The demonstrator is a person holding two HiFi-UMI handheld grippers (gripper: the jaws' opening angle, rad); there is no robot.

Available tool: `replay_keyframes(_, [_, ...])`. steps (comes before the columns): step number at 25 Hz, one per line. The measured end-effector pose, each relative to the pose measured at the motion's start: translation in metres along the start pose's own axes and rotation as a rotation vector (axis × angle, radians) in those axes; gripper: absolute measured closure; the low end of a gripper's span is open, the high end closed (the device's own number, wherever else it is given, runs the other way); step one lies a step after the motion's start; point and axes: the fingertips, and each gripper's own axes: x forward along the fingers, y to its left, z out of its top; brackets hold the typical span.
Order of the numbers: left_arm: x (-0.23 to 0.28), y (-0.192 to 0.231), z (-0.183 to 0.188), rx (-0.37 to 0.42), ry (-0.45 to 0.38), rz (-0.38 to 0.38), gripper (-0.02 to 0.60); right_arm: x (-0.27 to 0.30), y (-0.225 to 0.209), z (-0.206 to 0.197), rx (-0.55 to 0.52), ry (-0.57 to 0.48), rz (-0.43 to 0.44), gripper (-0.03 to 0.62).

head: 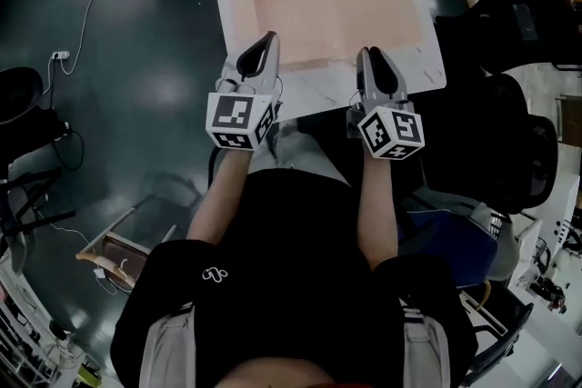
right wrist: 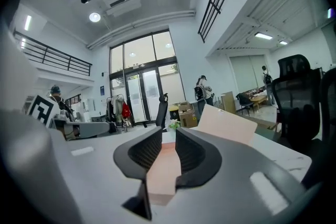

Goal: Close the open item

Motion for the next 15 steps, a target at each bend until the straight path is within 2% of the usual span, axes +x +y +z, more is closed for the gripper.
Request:
replay_keyframes(9, [0.058,-0.032,-0.01,0.03,0.054,-0.049,0.583,-0.006,-0.106,-0.008,0.101,0.013,-0.154,0.435])
replay_keyframes(15, [0.073,-0.04,-0.018,0.047,0.092,-0.047,0.583,-0.007,-0.155,-0.023,0.158,0.03,-0.23,0.433])
